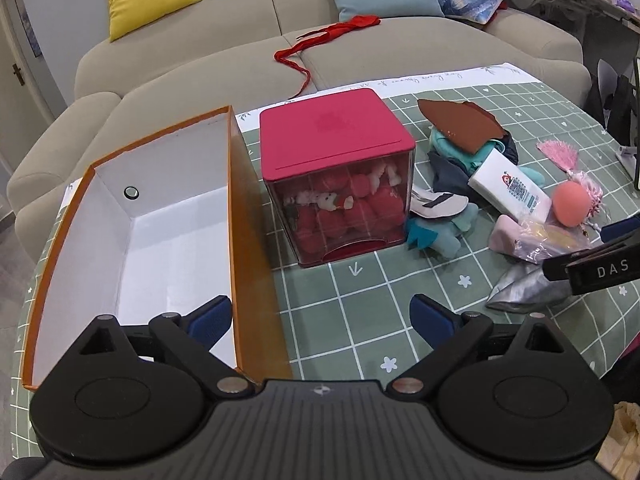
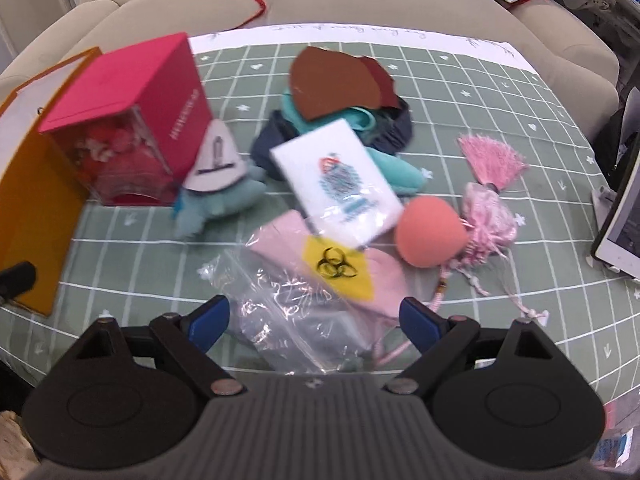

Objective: Organize soft objects
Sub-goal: 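Move the left tool to the silver fabric pouch and close on it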

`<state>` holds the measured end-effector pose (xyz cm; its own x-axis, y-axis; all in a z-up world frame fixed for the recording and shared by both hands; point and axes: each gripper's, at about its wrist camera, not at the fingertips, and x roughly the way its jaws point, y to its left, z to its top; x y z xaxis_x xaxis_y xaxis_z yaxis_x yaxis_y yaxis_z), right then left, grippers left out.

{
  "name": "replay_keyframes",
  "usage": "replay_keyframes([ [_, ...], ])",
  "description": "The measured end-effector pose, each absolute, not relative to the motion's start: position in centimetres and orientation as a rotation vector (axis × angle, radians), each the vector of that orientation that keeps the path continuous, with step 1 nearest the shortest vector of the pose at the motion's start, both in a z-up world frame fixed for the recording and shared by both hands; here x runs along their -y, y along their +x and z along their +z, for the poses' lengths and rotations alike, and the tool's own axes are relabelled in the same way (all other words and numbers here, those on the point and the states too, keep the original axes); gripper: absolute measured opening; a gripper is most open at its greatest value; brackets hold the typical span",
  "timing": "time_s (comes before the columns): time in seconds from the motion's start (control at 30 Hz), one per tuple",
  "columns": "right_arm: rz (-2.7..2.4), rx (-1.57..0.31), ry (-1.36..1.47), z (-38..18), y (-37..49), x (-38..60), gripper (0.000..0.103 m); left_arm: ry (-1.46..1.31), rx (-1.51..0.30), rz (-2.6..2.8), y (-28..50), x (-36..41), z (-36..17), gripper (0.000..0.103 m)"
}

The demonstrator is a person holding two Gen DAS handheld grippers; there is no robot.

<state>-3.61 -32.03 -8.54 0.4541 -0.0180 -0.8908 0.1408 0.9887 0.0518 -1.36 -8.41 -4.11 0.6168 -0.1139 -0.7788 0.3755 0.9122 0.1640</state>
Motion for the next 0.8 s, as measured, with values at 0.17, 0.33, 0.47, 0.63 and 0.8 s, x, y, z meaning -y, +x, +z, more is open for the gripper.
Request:
replay_keyframes([
  [0.17,-0.093,-1.094,0.152,-8.9,-3.8,33.5,0.081,0.311,-0.873,-0.289,-1.2,8.2,-3.9,0.103],
  [0.33,-0.077,-1.042,0.174,-8.1,-4.3,34.0,0.066,0.318,-0.876,-0.281,-1.1,8.5,-4.0,0.103],
  [0.47,-0.098,-1.073,0.181,-8.6,-4.2,34.6,0.037,0.332,-0.880,-0.277,-1.1,8.7,-3.9,0.103],
  [0.63,-0.102,-1.078,0.228,-8.7,-4.6,35.7,0.001,0.418,-0.798,-0.293,-2.4,10.1,-3.0,0.103],
  [0.8,-0.115,-1.054,0.274,-7.9,-5.4,37.0,0.000,0.376,-0.803,-0.452,-3.1,12.3,-3.0,0.103],
])
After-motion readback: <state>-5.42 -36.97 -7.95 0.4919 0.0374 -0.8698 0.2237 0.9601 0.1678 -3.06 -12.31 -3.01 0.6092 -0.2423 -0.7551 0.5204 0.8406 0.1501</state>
